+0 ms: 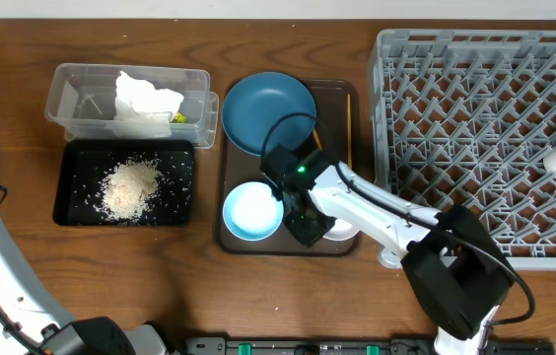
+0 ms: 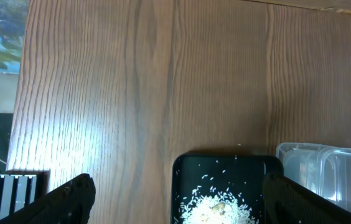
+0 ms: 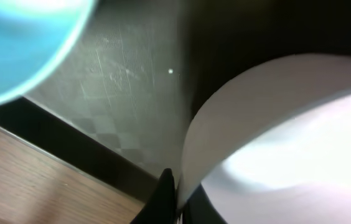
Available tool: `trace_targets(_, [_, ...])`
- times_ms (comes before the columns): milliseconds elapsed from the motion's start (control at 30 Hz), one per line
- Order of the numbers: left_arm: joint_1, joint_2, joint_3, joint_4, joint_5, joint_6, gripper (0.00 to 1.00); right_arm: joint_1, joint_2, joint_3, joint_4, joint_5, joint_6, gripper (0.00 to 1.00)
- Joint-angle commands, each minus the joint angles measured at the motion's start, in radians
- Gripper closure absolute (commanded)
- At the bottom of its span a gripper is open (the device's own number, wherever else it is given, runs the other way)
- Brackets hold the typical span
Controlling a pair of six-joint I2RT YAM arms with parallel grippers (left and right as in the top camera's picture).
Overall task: Sort waste into correct bins and load items into the dishwasher rack
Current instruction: 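Move the right gripper back to the tray and grasp the white bowl, then carry the white bowl to the rack and set it upside down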
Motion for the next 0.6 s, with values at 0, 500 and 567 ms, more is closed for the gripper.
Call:
trace_targets(0, [0.004,0.008,0.005,-0.003,-0.009,-0.009,0.11,0.002,0.007,0.048,-0.006,-0.042,0.013,0.99])
trace_targets(500, [0.004,0.008,0.005,-0.003,-0.009,-0.009,0.11,-0.276,-0.026,0.587,-0.232,0.050,0.013,0.99])
trace_targets(567, [0.004,0.008,0.005,-0.003,-0.009,-0.009,0.11,-0.373,-0.029,0.657,-0.216,0.040,0.012,0.99])
